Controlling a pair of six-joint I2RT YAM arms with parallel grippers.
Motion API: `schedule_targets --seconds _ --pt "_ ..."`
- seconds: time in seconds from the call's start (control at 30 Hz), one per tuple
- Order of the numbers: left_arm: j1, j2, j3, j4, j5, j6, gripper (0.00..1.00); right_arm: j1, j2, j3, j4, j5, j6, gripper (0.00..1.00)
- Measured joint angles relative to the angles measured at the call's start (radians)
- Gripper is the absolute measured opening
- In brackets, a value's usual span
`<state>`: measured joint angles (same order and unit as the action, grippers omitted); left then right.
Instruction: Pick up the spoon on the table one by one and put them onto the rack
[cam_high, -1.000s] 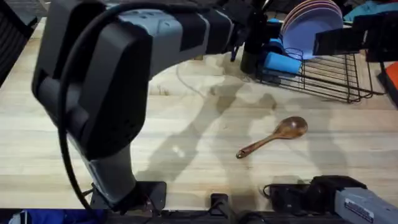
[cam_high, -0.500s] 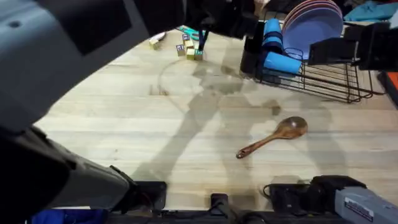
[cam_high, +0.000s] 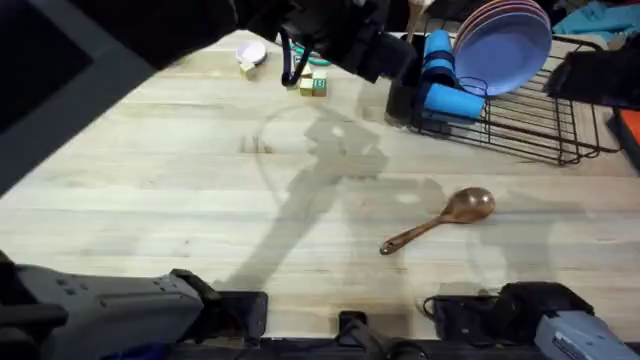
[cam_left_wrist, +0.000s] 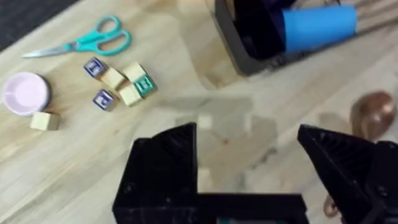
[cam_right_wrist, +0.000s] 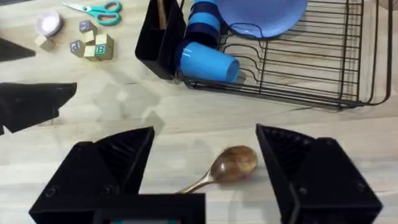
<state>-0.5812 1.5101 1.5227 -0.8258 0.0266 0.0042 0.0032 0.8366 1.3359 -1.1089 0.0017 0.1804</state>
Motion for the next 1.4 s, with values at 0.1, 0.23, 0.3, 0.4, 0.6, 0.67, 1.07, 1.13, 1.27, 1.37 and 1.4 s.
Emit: schedule_targets --seconds 0.1,0.23,0.3,0.4,0.6,0.67,1.07,1.13,1.27,1.37,1.4 --pt "0.0 0.0 0.0 -0.024 0.043 0.042 0.993 0.0 -0.029 0.003 -0.02 0.0 0.004 0.996" --pt "-0.006 0.0 0.0 -0.028 0.059 0.083 0.995 0.0 -0.035 0.003 -0.061 0.0 0.007 0.996" --pt "-0.023 0.0 0.0 -0.034 0.056 0.103 0.995 0.0 -0.035 0.003 -0.067 0.0 0.007 0.996" --pt "-0.078 0.0 0.0 -0.035 0.051 0.122 0.995 0.0 -0.035 0.003 -0.075 -0.002 0.007 0.996" --pt "-0.258 0.0 0.0 -0.035 0.048 0.112 0.995 0.0 -0.035 0.003 -0.077 -0.003 0.007 0.996" --pt "-0.312 0.0 0.0 -0.035 0.048 0.081 0.995 0.0 -0.035 0.003 -0.077 -0.003 0.013 0.996" --pt "-0.449 0.114 0.0 -0.048 0.048 -0.019 0.995 0.0 -0.141 0.003 -0.272 0.029 0.043 0.996" --pt "-0.454 0.137 0.0 -0.046 0.048 -0.028 0.995 0.0 -0.163 0.003 -0.31 0.034 0.037 0.996" --pt "-0.465 0.18 0.0 -0.046 0.049 -0.035 0.995 0.0 -0.187 0.004 -0.376 0.042 0.032 0.996" --pt "-0.474 0.211 0.0 -0.043 0.058 -0.039 0.994 0.0 -0.19 0.004 -0.437 0.07 0.031 0.996" --pt "-0.477 0.221 0.0 -0.04 0.06 -0.039 0.994 0.0 -0.19 0.004 -0.453 0.081 0.029 0.995"
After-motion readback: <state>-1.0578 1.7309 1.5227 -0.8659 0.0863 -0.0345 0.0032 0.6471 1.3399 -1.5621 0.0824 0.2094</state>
